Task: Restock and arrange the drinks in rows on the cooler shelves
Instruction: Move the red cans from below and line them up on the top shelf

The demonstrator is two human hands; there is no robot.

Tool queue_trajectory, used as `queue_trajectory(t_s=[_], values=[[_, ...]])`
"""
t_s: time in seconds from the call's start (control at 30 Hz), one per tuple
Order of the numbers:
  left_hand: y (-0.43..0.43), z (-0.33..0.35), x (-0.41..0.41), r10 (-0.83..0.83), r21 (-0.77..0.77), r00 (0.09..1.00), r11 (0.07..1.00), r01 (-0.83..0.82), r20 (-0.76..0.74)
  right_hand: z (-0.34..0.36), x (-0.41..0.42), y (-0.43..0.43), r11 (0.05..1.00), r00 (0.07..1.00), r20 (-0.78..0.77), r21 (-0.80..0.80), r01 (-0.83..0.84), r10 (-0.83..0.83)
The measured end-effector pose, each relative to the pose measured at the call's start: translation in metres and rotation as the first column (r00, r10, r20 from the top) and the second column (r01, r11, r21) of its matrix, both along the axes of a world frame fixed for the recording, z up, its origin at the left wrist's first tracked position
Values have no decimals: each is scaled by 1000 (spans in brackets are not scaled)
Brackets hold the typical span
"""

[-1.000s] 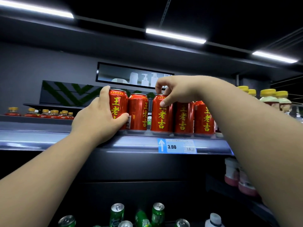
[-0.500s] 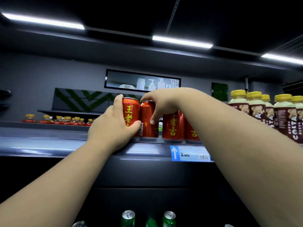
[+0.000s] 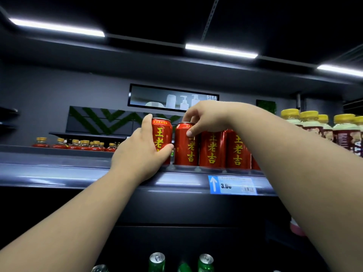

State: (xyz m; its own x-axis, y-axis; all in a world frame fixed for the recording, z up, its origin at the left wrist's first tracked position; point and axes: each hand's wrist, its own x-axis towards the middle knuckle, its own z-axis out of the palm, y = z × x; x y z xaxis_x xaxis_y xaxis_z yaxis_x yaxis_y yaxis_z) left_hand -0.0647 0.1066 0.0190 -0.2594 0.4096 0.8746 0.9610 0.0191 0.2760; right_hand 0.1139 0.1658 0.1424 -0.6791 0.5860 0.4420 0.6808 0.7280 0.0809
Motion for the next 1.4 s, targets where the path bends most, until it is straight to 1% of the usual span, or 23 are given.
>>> queue_trajectory(t_s=[0.1,0.17,0.23,0.3,0.53,0.6,0.67,0.73,0.83,0.93,0.97,1.03,1.1,1.13,1.2,1.3,1.4], values=[[1,0,0,3,1,1000,1000,-3,1,-3,-5,-2,999,999,37,-16,35,-34],[1,0,0,6,3,1000,1000,-6,-2,-6,-11,-2,998,997,49,25,50,-51],[1,0,-1,8,3,1000,1000,-8,-4,-7,-12,-5,997,999,26,65,30,-32],[0,-1,-1,3,4,1000,1000,-3,-2,-5,-8,-9,998,1000,-1,56,5,-5],[-2,-1,0,-35,-2,999,999,35,-5,-9,-3,-13,999,1000,10,44,19,-20],[-2,-1,0,-42,-1,999,999,42,-8,-14,1,-14,996,999,3,82,35,-36],[-2,0,-1,-57,13,998,998,57,11,-26,10,-14,983,999,-17,179,51,-48],[-3,1,-2,-58,15,998,998,58,15,-44,25,-11,962,997,-67,268,53,-36],[-3,2,-2,-34,-8,999,999,33,-10,-84,55,-5,943,982,-173,308,124,-73],[-3,3,-1,-11,-17,1000,1000,11,-5,-128,84,11,887,916,-389,384,257,-97],[-4,3,0,-4,-19,1000,1000,4,0,-138,91,18,874,878,-469,379,302,-100],[-4,2,1,1,-23,1000,1000,0,14,-152,102,29,884,791,-594,284,372,-142],[-3,1,3,4,-37,1000,999,-3,21,-161,106,34,904,733,-652,170,392,-195],[-4,0,3,7,-42,1000,999,-6,23,-163,106,35,906,729,-649,143,398,-218],[-5,0,5,13,-26,1000,1000,-13,6,-164,104,35,902,754,-602,125,414,-263],[-6,-2,7,43,28,994,999,-40,-97,-162,104,35,904,784,-542,97,416,-303],[-4,-2,8,86,-16,984,996,-90,-154,-161,106,34,908,792,-522,74,413,-317]])
